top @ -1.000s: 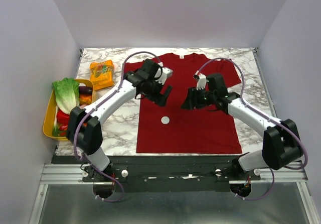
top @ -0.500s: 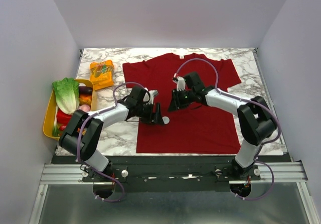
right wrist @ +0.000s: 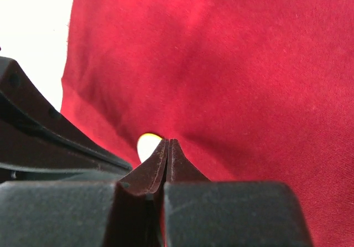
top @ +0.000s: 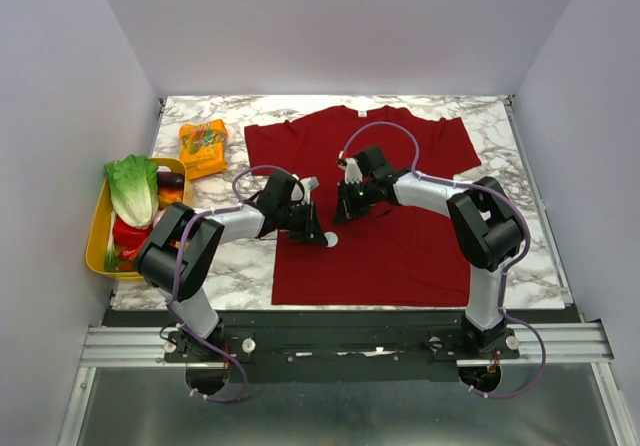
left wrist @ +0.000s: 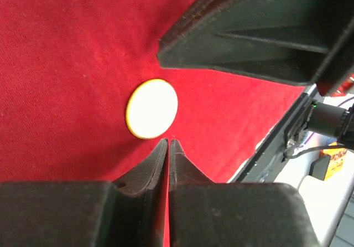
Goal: Pin the brooch onto the clothing
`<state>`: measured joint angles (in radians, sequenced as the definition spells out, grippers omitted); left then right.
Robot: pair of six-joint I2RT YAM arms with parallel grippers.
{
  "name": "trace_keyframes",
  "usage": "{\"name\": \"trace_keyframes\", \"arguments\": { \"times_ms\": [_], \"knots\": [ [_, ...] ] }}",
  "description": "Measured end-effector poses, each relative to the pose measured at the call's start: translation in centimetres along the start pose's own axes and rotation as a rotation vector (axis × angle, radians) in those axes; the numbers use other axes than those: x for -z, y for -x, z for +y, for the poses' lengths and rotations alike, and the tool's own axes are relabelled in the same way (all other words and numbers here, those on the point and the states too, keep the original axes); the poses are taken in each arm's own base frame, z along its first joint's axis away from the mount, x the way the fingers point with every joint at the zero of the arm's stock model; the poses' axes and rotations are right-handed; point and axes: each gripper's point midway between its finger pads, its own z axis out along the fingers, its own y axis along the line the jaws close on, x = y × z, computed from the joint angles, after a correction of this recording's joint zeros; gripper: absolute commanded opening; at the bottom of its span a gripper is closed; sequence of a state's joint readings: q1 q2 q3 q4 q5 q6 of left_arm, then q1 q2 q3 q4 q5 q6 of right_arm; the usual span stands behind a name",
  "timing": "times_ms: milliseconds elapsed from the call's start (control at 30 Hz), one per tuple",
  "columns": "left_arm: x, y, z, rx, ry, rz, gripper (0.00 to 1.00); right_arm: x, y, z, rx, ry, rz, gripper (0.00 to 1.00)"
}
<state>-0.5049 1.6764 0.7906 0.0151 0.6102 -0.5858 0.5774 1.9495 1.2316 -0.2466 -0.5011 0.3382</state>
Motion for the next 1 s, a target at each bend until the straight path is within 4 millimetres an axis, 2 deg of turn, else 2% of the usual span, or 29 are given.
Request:
{"name": "trace_keyframes", "arguments": {
  "times_ms": [233, 433, 800, 1000],
  "knots": [
    [-0.8, 0.1, 1.0, -0.005, 0.03, 0.021, 0.01, -0.4, -0.7, -0.3, -0.009, -0.022, 0.023, 0.02],
    [-1.0, 0.4, 1.4, -0.018, 0.05, 0.031, 0.01, -1.0, -1.6, -0.9, -0.023, -0.036, 0.052, 0.02],
    [-1.0, 0.6, 2.1, -0.044, 0.093, 0.044, 0.01, -1.1, -1.7, -0.7, -0.016, -0.034, 0.055, 0.01],
    [-1.2, 1.3, 2.3, -0.055, 0.113, 0.045, 0.01, -0.4, -3.4, -0.4, -0.014, -0.039, 0.08, 0.01]
  ]
}}
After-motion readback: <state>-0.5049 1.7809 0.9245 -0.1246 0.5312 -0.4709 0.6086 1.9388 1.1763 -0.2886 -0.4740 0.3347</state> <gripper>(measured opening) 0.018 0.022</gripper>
